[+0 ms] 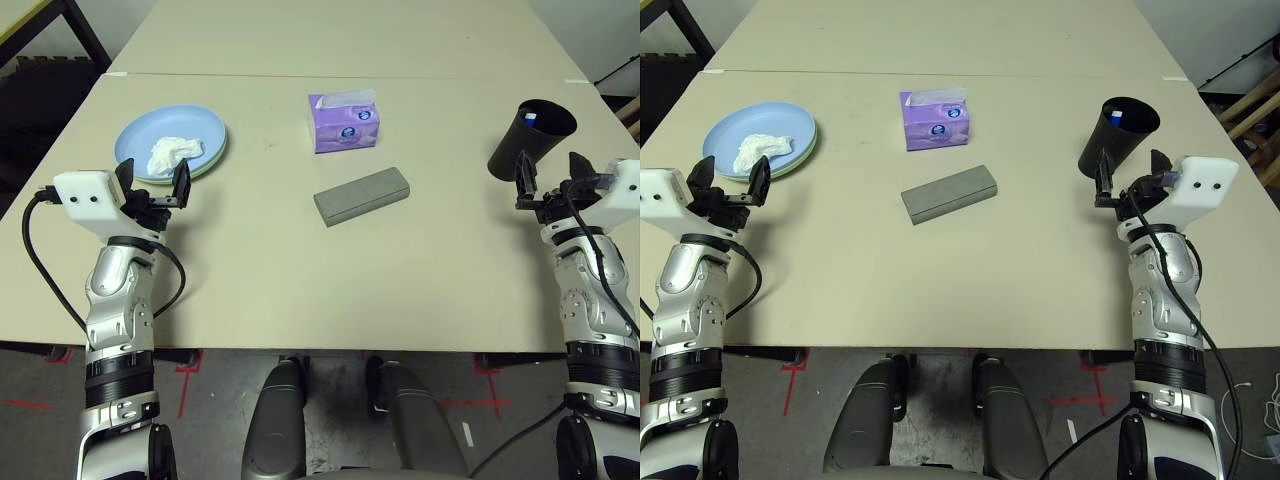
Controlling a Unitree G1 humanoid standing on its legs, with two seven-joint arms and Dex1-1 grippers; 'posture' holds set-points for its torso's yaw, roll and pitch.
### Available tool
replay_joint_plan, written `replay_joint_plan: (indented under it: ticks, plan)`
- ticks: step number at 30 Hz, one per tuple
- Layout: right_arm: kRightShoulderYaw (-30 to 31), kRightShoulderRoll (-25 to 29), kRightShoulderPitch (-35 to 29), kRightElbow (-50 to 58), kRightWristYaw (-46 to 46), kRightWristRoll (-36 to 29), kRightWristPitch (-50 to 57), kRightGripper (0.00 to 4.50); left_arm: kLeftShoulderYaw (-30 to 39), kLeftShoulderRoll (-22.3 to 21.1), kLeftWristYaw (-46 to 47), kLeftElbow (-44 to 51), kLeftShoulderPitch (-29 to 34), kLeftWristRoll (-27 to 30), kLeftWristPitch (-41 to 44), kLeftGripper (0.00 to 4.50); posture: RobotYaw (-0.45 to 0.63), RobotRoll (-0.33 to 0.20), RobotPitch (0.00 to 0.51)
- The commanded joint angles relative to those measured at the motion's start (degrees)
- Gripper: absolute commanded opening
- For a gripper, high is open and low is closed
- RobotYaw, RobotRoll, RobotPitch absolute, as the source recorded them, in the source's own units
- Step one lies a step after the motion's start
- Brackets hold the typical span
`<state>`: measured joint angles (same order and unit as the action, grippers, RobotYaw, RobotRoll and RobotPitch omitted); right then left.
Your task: Organize and tidy the items on the table.
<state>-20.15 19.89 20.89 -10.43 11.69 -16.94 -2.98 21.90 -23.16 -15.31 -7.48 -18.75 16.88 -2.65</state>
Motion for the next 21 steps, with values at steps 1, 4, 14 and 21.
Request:
replay_joint_plan:
  ticks: [1, 4, 14, 21]
  plan:
    - [-0.82, 0.46, -0.67, 0.19, -0.3, 0.01, -0.13, 4.47, -0.16, 0.17, -0.14, -0.54, 0.12, 0.39, 0.34, 4.5, 0.13, 0.0, 0.172]
    - [-0.77, 0.49, -0.61, 0.03, -0.31, 0.09, -0.08, 4.47, -0.22, 0.1, -0.29, -0.68, 0.06, 0.39, 0.35, 4.5, 0.13, 0.0, 0.17]
    - [-0.56, 0.45, -0.47, -0.31, -0.12, 0.17, -0.05, 4.47, -0.24, -0.11, -0.69, -0.83, 0.06, 0.32, 0.23, 4.5, 0.14, 0.0, 0.166]
    - [-0.56, 0.52, -0.36, -0.43, -0.1, 0.28, -0.13, 4.47, -0.19, -0.13, -0.77, -0.96, -0.1, 0.28, 0.17, 4.5, 0.14, 0.0, 0.167]
